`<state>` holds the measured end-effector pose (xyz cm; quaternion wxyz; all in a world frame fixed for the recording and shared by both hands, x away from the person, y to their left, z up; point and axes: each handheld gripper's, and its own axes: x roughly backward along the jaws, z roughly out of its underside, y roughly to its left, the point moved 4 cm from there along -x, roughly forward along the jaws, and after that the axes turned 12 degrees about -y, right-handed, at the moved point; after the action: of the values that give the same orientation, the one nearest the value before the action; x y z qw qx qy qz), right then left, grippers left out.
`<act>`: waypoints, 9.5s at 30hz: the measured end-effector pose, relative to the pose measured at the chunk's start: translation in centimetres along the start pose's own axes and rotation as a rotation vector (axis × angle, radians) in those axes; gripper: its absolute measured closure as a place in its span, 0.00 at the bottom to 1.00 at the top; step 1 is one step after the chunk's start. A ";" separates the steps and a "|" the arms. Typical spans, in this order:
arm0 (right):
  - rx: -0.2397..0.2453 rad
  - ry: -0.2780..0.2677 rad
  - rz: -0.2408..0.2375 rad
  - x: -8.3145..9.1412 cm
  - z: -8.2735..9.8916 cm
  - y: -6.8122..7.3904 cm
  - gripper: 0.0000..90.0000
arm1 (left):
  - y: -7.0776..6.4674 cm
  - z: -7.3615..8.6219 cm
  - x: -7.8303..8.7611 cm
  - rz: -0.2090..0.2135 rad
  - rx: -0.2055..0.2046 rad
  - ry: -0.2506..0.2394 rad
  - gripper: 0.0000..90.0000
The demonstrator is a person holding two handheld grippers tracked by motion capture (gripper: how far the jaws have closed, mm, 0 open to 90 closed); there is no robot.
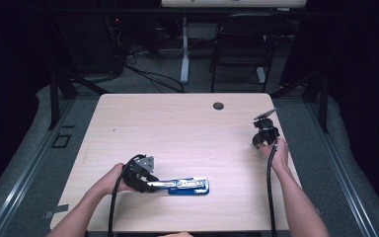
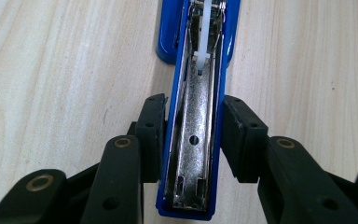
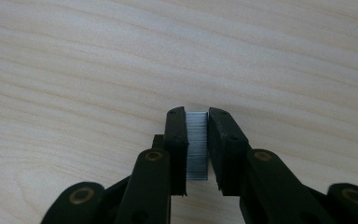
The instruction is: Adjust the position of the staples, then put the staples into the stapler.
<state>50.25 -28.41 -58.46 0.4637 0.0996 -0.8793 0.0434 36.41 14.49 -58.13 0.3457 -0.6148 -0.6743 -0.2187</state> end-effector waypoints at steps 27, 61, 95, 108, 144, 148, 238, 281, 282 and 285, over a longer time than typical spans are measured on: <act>0.072 -0.004 -0.066 3.3 0.6 0.9 0.87 | 0.0 0.0 0.1 -0.013 -0.011 0.008 0.70; 0.255 -0.005 -0.207 6.1 2.5 6.8 0.87 | 0.0 0.0 0.0 -0.003 -0.015 0.003 0.70; 0.413 0.007 -0.354 7.3 3.3 11.4 0.87 | 0.0 0.0 0.0 0.002 -0.021 -0.001 0.70; 0.483 -0.010 -0.416 7.6 3.4 13.5 0.87 | 0.1 0.0 0.1 0.002 -0.033 0.003 0.70; 0.607 -0.053 -0.614 7.6 3.7 18.9 0.87 | 0.4 0.1 0.0 0.036 -0.031 -0.008 0.70; 0.633 -0.068 -0.650 7.8 3.8 19.6 0.87 | 0.5 0.1 0.0 0.049 -0.028 -0.002 0.70; 0.736 -0.050 -0.736 5.8 5.0 22.1 0.60 | 0.5 0.0 -0.1 0.042 -0.024 -0.001 0.70; 0.576 -0.068 -0.617 5.6 5.0 21.2 0.30 | 0.4 0.1 0.0 0.040 -0.004 -0.011 0.70; 0.578 -0.065 -0.614 5.7 4.9 21.1 0.29 | 0.5 0.1 0.0 0.045 -0.003 -0.011 0.70; 0.563 -0.066 -0.604 5.9 4.8 20.6 0.28 | 0.5 0.1 0.0 0.044 0.008 -0.010 0.70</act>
<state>38.66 -9.89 -56.02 0.3817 0.4775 -0.7787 0.1411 36.85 14.65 -58.28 0.3498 -0.6293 -0.6629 -0.2053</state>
